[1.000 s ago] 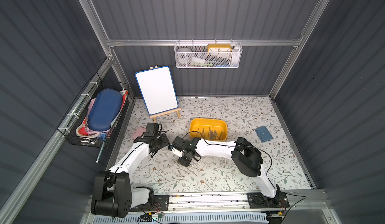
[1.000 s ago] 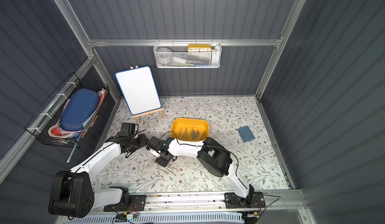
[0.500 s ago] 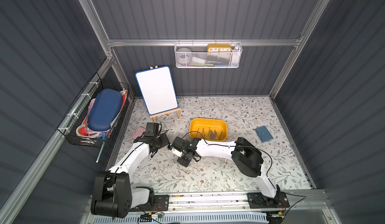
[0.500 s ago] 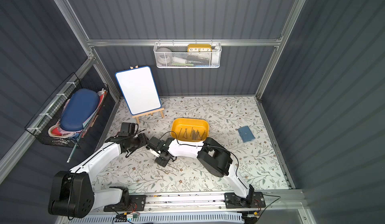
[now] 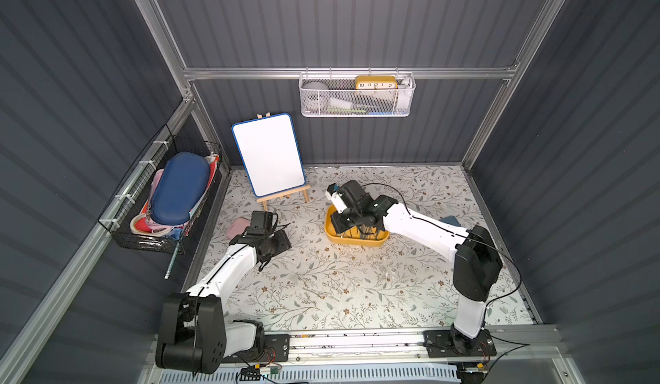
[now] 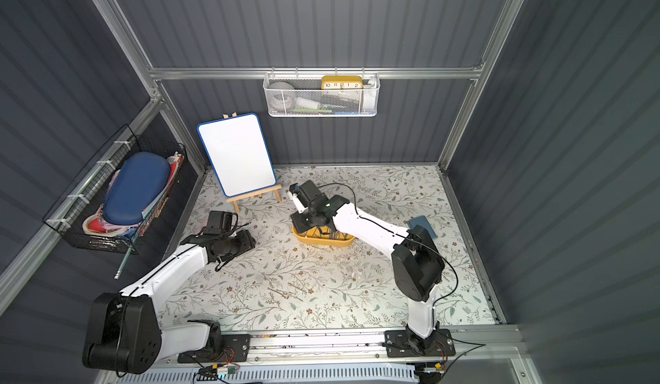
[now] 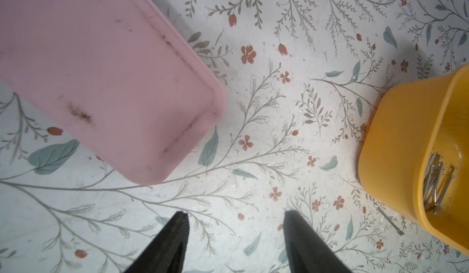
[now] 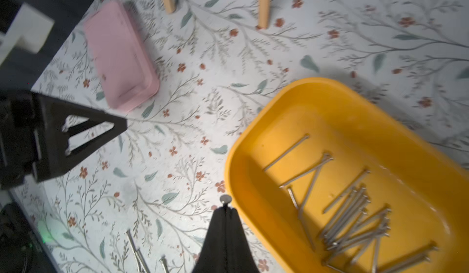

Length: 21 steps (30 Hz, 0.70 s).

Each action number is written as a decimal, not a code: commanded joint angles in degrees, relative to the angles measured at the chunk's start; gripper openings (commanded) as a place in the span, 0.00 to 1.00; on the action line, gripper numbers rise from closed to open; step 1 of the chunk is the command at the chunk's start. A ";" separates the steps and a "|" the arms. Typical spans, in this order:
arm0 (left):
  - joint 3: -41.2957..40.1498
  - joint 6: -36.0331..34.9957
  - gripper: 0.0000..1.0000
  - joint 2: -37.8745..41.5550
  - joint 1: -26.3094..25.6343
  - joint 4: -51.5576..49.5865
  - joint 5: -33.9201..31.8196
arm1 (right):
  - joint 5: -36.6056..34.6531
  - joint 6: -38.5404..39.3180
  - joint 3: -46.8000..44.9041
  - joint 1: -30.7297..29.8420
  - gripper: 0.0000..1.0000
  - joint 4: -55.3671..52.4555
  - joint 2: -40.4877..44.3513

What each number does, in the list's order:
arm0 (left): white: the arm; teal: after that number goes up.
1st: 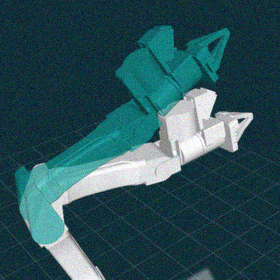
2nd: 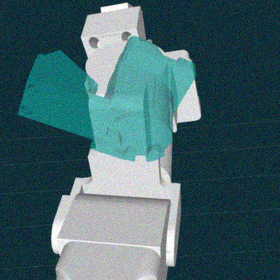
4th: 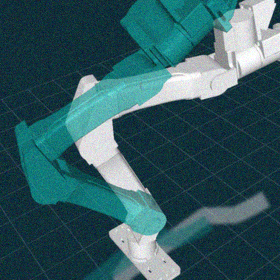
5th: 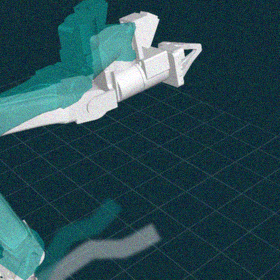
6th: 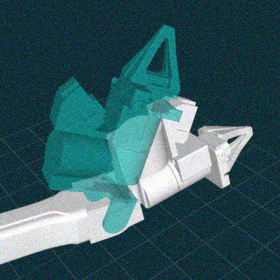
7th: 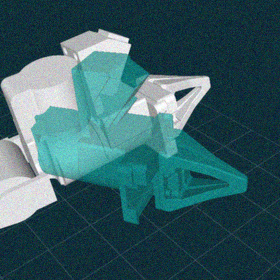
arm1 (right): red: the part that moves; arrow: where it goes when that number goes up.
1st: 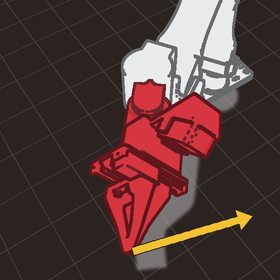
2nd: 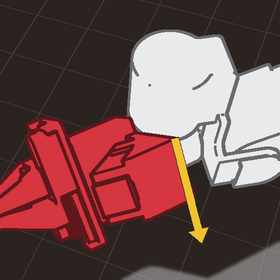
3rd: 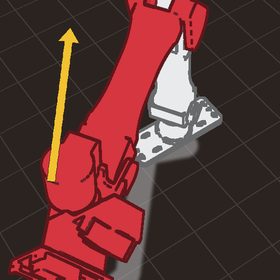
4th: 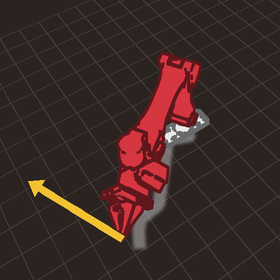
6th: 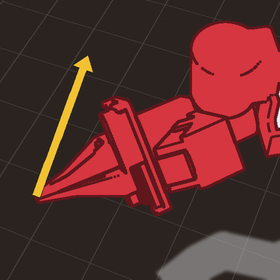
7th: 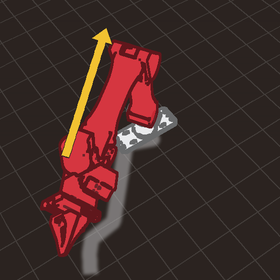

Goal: Put the nails on the desktop into the storage box
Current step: Place the nail in the storage box.

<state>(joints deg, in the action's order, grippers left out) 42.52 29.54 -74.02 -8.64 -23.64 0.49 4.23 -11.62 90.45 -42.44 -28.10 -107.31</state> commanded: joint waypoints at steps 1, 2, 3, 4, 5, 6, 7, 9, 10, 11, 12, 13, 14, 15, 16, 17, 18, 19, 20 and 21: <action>-0.75 -0.85 0.65 1.16 -0.14 -1.15 1.22 | -1.41 -6.17 0.43 4.99 0.00 -4.40 -2.75; -0.71 -0.87 0.65 1.22 -0.14 -1.08 1.27 | -1.17 -7.24 0.17 6.40 0.00 -4.48 -3.62; -0.82 -0.89 0.65 1.28 -0.14 -1.04 1.26 | -1.80 -8.32 -0.35 7.62 0.00 -4.47 -4.38; -0.85 -0.89 0.65 1.23 -0.14 -1.03 1.21 | -2.13 -9.20 -0.95 8.54 0.00 -4.06 -5.07; -0.77 -0.89 0.65 1.23 -0.15 -0.97 1.32 | -1.88 -10.36 -1.40 9.52 0.00 -3.89 -5.91; -0.76 -0.99 0.65 1.16 -0.14 -0.98 1.35 | -2.25 -11.45 -1.87 10.22 0.00 -3.81 -6.55; -0.77 -1.04 0.65 1.08 -0.14 -1.02 1.40 | -2.38 -12.28 -2.27 10.72 0.00 -3.75 -7.08; -0.86 -1.16 0.65 0.90 -0.17 -0.89 1.37 | -3.42 -13.22 -3.53 11.35 0.00 -2.65 -8.05; -0.82 -1.15 0.65 0.84 -0.15 -0.80 1.44 | -4.01 -13.68 -3.89 11.55 0.00 -2.11 -8.39; -0.82 -1.22 0.65 0.74 -0.20 -0.88 1.48 | -4.40 -13.97 -4.29 11.73 0.00 -1.56 -8.90; -0.73 -1.22 0.65 0.65 -0.15 -0.89 1.48 | -4.13 -14.44 -4.33 12.02 0.00 -1.55 -9.57; -0.77 -1.24 0.65 0.61 -0.14 -0.90 1.47 | -3.75 -14.81 -4.19 12.18 0.00 -1.86 -10.10; -0.79 -1.22 0.65 0.63 -0.19 -0.88 1.51 | -3.76 -14.90 -4.18 12.37 0.00 -2.01 -10.60; -0.89 -1.24 0.65 0.63 -0.15 -0.84 1.48 | -3.73 -15.00 -4.18 12.45 0.00 -2.07 -10.93; -0.82 -1.24 0.65 0.62 -0.14 -0.82 1.46 | -3.55 -15.01 -4.16 12.52 0.08 -2.20 -11.03; -0.74 -1.24 0.65 0.55 -0.14 -0.88 1.52 | -2.60 -14.62 -4.15 12.50 0.15 -2.02 -10.88; -0.77 -1.19 0.65 0.50 -0.15 -0.88 1.53 | -1.15 -13.69 -4.15 12.51 0.20 -1.89 -10.36; -0.73 -1.24 0.65 0.51 -0.14 -0.88 1.51 | -0.23 -13.21 -4.29 12.24 0.24 -1.58 -9.32; -0.74 -1.22 0.65 0.54 -0.14 -0.88 1.45 | 0.84 -12.34 -4.72 11.90 0.26 -1.05 -7.94; -0.80 -1.24 0.65 0.61 -0.17 -0.88 1.52 | 1.79 -11.40 -5.00 11.42 0.27 -1.00 -6.39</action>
<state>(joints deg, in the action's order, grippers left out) 42.48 29.36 -74.02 -8.64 -23.62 1.34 3.27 -24.60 86.32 -30.28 -29.65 -117.60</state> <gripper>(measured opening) 0.648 0.261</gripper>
